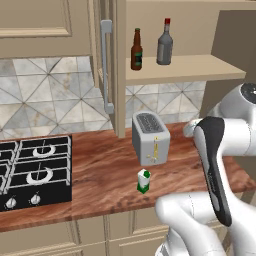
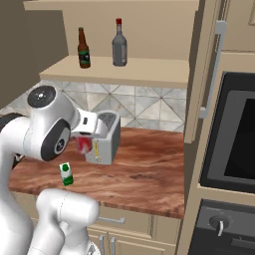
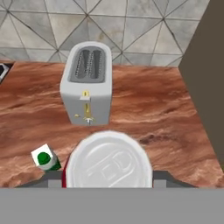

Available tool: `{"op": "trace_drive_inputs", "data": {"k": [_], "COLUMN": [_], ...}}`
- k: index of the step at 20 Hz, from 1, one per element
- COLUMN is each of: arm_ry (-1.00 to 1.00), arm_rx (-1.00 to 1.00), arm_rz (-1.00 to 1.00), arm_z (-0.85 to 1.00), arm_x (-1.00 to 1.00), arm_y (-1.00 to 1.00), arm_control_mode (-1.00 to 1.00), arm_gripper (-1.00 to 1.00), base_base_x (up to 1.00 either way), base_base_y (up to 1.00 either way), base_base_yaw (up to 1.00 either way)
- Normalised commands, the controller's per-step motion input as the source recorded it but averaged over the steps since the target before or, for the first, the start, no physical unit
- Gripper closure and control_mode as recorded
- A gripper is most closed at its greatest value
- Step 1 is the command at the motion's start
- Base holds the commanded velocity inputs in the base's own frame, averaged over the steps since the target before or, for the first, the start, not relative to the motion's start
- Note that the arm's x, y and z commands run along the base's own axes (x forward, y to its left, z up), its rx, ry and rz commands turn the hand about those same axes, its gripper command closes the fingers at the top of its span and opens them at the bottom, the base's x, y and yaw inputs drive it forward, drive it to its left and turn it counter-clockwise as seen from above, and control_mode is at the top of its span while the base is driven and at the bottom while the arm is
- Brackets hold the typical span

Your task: Sort all alcoholic drinks to one cabinet, and non-alcoholic drinks to the other.

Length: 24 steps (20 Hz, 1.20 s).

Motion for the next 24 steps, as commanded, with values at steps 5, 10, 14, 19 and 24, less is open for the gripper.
{"op": "trace_drive_inputs", "data": {"k": [5, 10, 14, 19, 24], "arm_ry": [0.00, 0.00, 0.00, 0.00, 0.00], "arm_rx": [0.00, 0.00, 0.00, 0.00, 0.00], "arm_rz": [0.00, 0.00, 0.00, 0.00, 0.00], "arm_z": [0.00, 0.00, 0.00, 0.00, 0.00], "arm_x": [-0.10, 0.00, 0.00, 0.00, 0.00], "arm_y": [0.06, 0.00, 0.00, 0.00, 0.00], "arm_control_mode": [1.00, 1.00, 1.00, 1.00, 1.00], "arm_gripper": [1.00, 1.00, 1.00, 1.00, 1.00], "base_base_x": [-0.52, -1.00, -1.00, -0.75, -0.24], "base_base_y": [0.01, 0.01, 0.36, 0.96, 1.00], "base_base_yaw": [0.00, 0.00, 0.00, 0.00, 0.00]}}
